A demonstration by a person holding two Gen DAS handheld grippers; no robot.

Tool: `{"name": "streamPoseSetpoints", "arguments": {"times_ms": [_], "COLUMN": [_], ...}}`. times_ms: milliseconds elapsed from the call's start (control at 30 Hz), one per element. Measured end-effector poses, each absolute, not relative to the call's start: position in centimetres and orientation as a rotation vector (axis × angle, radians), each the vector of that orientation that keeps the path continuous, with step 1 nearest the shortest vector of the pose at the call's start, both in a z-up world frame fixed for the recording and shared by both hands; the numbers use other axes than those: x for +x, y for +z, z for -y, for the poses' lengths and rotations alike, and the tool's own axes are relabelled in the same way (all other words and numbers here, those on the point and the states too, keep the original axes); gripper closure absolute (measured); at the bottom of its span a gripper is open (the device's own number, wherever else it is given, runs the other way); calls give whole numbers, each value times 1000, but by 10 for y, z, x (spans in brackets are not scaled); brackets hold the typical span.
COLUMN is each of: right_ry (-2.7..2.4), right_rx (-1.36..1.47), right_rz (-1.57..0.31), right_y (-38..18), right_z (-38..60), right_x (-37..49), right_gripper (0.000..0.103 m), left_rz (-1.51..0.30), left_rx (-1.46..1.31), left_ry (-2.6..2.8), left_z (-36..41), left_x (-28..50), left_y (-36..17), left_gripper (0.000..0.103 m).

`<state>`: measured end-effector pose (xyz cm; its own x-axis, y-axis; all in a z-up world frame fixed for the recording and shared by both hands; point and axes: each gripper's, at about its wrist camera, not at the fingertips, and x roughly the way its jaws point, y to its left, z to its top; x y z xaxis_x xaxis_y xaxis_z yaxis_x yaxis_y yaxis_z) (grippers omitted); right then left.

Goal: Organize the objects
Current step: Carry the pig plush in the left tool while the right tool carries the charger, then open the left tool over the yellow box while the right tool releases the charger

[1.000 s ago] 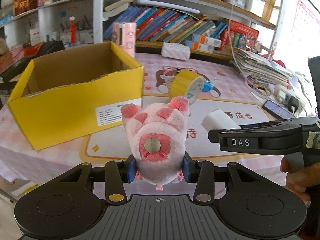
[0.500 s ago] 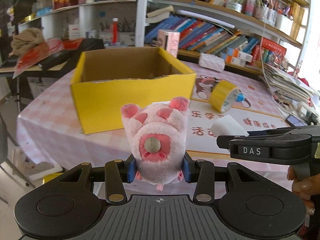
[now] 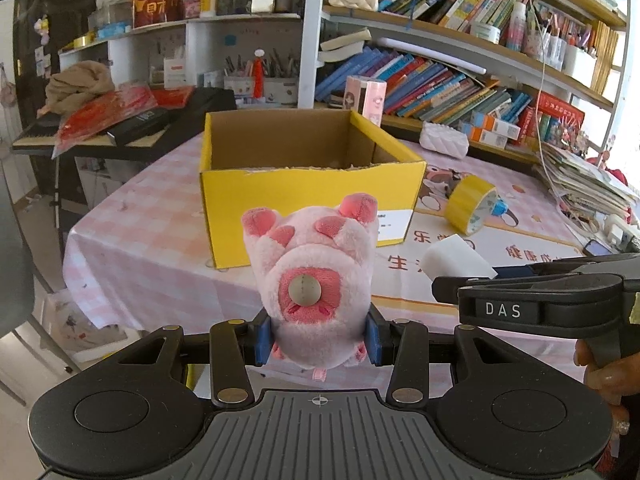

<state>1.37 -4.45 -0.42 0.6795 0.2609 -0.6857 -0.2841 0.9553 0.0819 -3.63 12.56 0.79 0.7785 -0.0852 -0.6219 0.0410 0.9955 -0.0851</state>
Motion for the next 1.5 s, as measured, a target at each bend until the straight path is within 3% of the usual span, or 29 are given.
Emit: {"name": "streamPoseSetpoints", "arguments": {"times_ms": [800,1133,1500], "right_ry": [334,375,465], "right_rx": [-38,-18,-63], "right_rz": [-697,-601,-626], "right_y": [26,54,42], "right_z": [21,21,13], "right_x": [38,103,179], "right_gripper": [58,58,58], "left_rz": [-569,-549,-607], "left_rx": [-88,-82,-77], "left_ry": [-61,-11,84], "left_z": [-150,-150,-146], "left_x": [-4,51,117], "left_y": [38,46,28], "left_gripper": [61,61,61]}}
